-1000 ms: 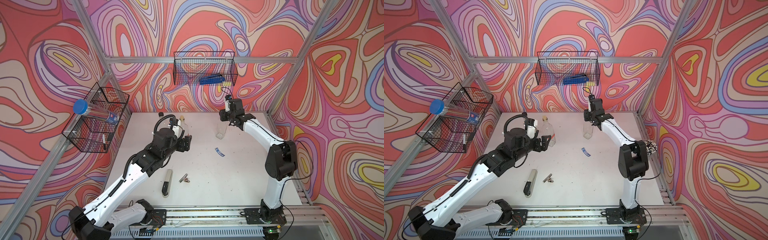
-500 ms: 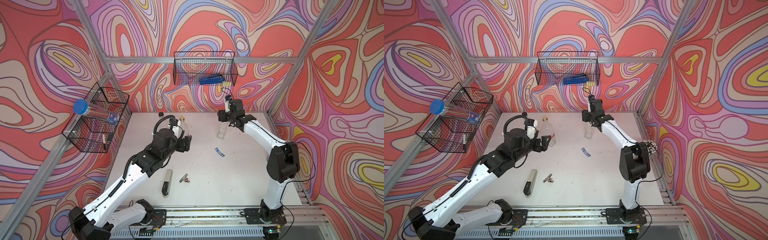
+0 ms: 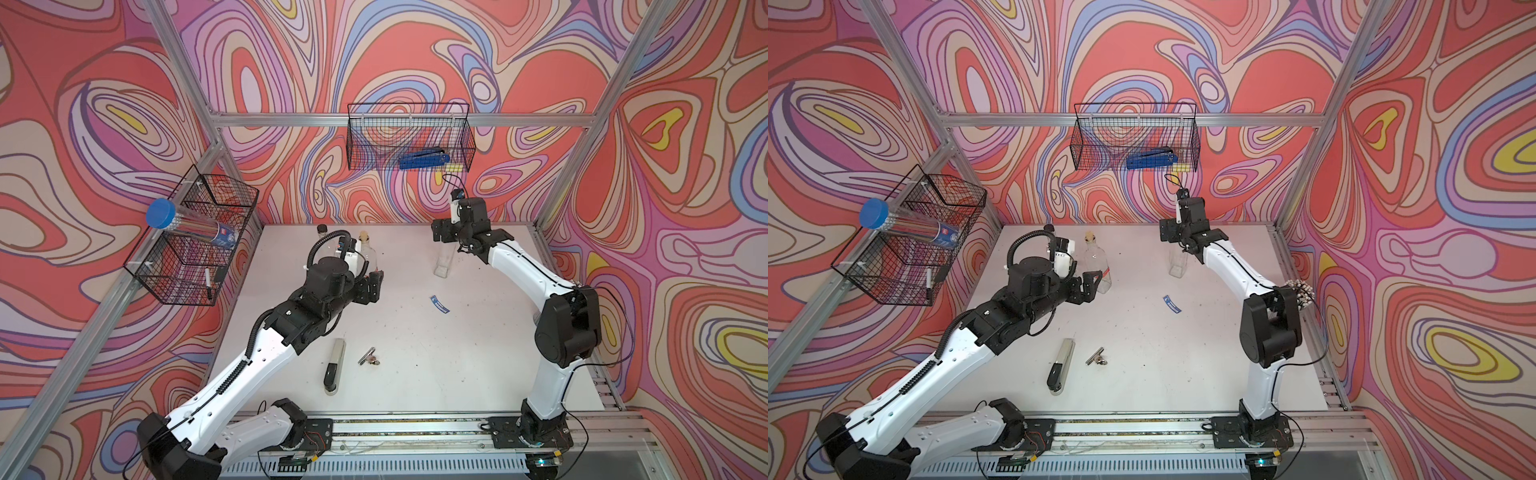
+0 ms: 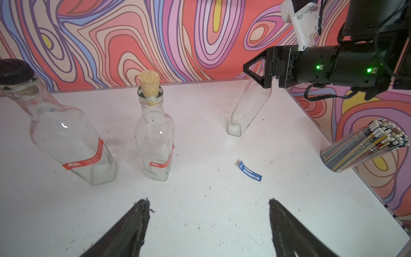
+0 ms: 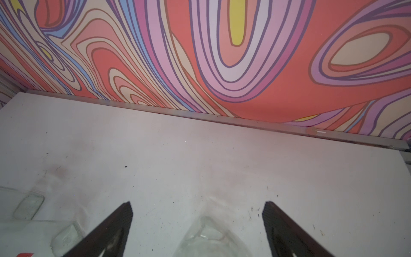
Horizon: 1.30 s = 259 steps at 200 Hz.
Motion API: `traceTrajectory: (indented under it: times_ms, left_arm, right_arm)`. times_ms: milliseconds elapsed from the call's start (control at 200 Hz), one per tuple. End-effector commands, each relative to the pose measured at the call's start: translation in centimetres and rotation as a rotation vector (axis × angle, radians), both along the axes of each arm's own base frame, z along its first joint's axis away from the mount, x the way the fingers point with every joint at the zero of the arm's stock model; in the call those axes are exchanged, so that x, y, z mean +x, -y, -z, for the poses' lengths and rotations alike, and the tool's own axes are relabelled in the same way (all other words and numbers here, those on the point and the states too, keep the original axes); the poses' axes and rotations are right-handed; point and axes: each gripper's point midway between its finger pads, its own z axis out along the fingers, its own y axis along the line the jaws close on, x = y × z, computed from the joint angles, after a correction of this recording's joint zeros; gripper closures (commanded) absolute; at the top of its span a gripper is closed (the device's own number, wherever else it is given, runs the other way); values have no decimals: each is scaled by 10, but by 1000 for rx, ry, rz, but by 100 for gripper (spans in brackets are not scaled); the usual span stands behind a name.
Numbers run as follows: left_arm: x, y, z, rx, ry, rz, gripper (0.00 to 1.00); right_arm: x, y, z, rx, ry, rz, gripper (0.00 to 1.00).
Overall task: Remove the label from the bottle
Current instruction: Place the bottle at the center of the board.
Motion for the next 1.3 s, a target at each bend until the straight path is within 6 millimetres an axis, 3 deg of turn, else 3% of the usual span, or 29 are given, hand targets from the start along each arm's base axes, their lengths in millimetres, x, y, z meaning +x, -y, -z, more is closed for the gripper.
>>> traceTrajectory:
  times_ms: [0,616,736,756,871,1292]
  left_arm:
    - [2,-1,-6,-14,22,-7,15]
    - [0,-3,-6,-9,17,-9,14]
    - [0,-4,-5,-7,14,-10,14]
    - [0,-4,-5,-6,13,-10,14]
    - [-1,-5,-4,-2,8,-14,14]
    - [-3,-5,5,0,-24,-15,14]
  right_arm:
    - [-6,1,-19,4,32,2,2]
    - [-17,0,-61,39,88,-20,2]
    - [-20,-2,-62,46,81,-32,2]
    - [-26,0,-76,57,106,-34,2]
    - [-35,-1,-85,77,114,-48,2]
    - [-80,2,-99,115,123,-88,2]
